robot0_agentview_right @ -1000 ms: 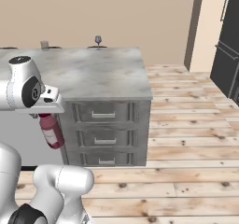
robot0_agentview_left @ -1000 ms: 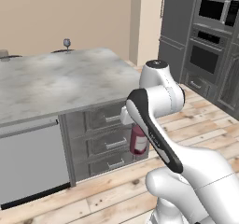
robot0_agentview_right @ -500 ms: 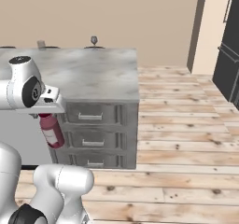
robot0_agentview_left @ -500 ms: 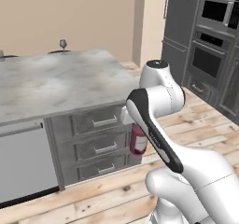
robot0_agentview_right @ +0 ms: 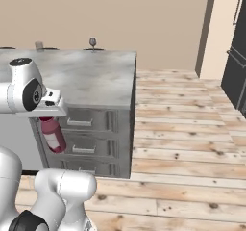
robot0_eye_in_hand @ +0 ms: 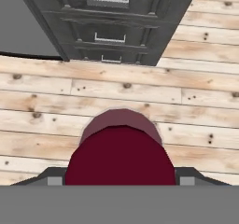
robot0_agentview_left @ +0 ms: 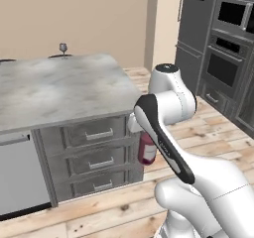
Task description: There is a wine glass and glass cup on the dining counter. Place the wine bottle next to the wine glass and the juice bottle next to the glass cup.
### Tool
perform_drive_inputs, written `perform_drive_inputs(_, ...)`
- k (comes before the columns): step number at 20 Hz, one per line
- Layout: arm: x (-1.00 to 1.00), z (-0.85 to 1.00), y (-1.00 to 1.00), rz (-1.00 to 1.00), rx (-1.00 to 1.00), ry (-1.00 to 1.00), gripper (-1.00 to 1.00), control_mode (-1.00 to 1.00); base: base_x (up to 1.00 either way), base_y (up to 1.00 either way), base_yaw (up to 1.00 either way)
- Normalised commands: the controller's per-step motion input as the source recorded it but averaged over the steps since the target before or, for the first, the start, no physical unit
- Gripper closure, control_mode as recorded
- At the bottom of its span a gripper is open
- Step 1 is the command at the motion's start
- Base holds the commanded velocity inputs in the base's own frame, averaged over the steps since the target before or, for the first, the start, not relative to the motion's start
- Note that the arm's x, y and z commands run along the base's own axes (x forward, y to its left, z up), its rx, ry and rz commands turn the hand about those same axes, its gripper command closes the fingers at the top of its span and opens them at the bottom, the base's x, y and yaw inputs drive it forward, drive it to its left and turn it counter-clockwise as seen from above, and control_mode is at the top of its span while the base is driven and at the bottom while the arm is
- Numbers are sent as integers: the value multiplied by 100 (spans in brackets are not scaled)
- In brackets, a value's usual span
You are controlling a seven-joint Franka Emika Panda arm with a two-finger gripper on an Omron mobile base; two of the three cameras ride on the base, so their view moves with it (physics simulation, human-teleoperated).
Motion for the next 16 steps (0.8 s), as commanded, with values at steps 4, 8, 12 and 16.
perform_drive_inputs(4,0,0,0,0,0,0,100,100,37,-54,7)
perform_drive_inputs(8,0,0,0,0,0,0,100,100,34,-59,2)
perform_drive_inputs(12,0,0,0,0,0,0,100,100,34,-61,0)
perform_drive_inputs(16,0,0,0,0,0,0,100,100,34,-60,0)
